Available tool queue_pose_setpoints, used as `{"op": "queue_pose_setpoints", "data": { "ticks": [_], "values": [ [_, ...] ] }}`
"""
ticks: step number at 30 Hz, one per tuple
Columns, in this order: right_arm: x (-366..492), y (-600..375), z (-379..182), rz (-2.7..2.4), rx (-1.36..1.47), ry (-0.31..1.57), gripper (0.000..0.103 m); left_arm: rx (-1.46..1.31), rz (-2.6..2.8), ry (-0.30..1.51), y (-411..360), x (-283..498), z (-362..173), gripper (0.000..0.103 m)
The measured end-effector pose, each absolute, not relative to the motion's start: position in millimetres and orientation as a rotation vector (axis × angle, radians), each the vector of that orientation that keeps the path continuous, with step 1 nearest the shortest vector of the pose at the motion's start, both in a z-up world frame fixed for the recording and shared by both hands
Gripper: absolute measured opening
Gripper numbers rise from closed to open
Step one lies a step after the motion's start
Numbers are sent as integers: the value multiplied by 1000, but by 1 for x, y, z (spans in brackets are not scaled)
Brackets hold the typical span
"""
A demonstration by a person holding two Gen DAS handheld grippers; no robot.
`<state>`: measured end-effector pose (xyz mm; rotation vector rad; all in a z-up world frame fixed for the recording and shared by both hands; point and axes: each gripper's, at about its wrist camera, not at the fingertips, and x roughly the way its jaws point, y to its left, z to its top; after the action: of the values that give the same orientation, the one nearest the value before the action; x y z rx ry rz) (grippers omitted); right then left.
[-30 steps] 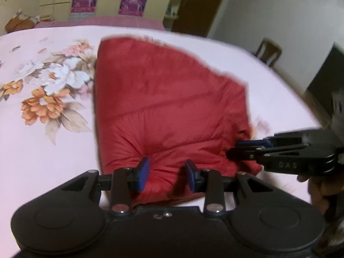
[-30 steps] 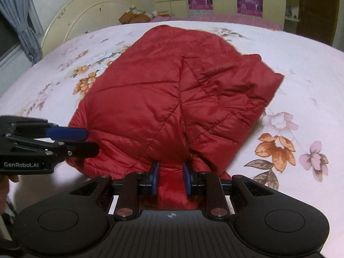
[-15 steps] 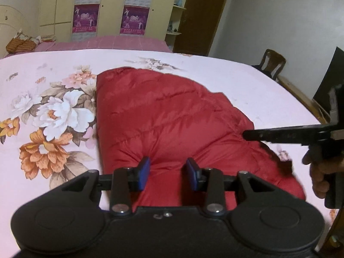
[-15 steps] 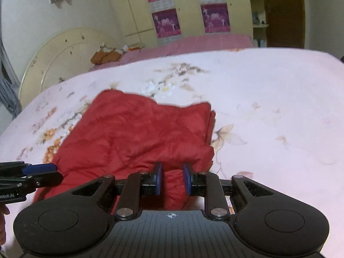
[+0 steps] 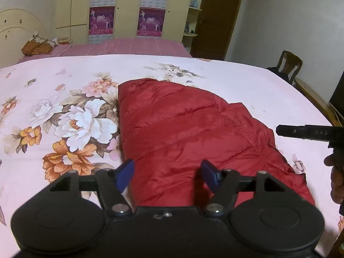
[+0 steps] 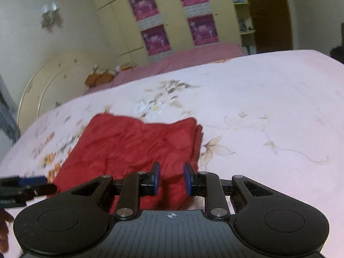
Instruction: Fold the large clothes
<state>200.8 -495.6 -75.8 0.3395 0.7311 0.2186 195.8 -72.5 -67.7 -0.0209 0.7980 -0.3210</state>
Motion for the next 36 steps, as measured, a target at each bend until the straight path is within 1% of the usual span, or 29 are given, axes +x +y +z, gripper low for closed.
{"op": "queue_pose_setpoints", "data": {
  "ticks": [6,11,13,14,15,16,17,19,21,26,29,31,33,36],
  "values": [
    [205,-495,-87,237,323,755,23,-17,-326,824,-75,198,-78,68],
    [224,-487,-114,231,308,843,23,-61,-309,847,-69,200,-88,73],
    [225,-489,-113,224,312,847,23,-75,-305,855,-66,199,-87,73],
    [223,-492,-110,217,322,844,23,-80,-305,853,-65,197,-84,70],
    [218,-498,-102,212,346,826,23,-91,-310,835,-62,193,-79,70],
    [211,-503,-96,211,372,798,23,-107,-318,810,-58,190,-75,71],
    [206,-510,-90,215,405,772,23,-135,-330,787,-54,186,-71,78],
    [196,-520,-86,213,469,760,25,-182,-337,783,-47,188,-68,83],
    [193,-524,-88,202,495,766,62,-214,-335,807,-43,195,-73,84],
    [199,-533,-103,238,640,815,61,-280,-387,874,-42,213,-86,85],
    [210,-537,-122,231,733,862,61,-251,-390,896,-48,218,-93,85],
    [215,-537,-134,222,774,888,56,-242,-382,908,-48,220,-97,87],
    [216,-532,-133,239,780,877,47,-251,-376,919,-46,220,-99,87],
    [218,-525,-130,243,757,889,47,-263,-372,936,-43,221,-101,88]
  ]
}}
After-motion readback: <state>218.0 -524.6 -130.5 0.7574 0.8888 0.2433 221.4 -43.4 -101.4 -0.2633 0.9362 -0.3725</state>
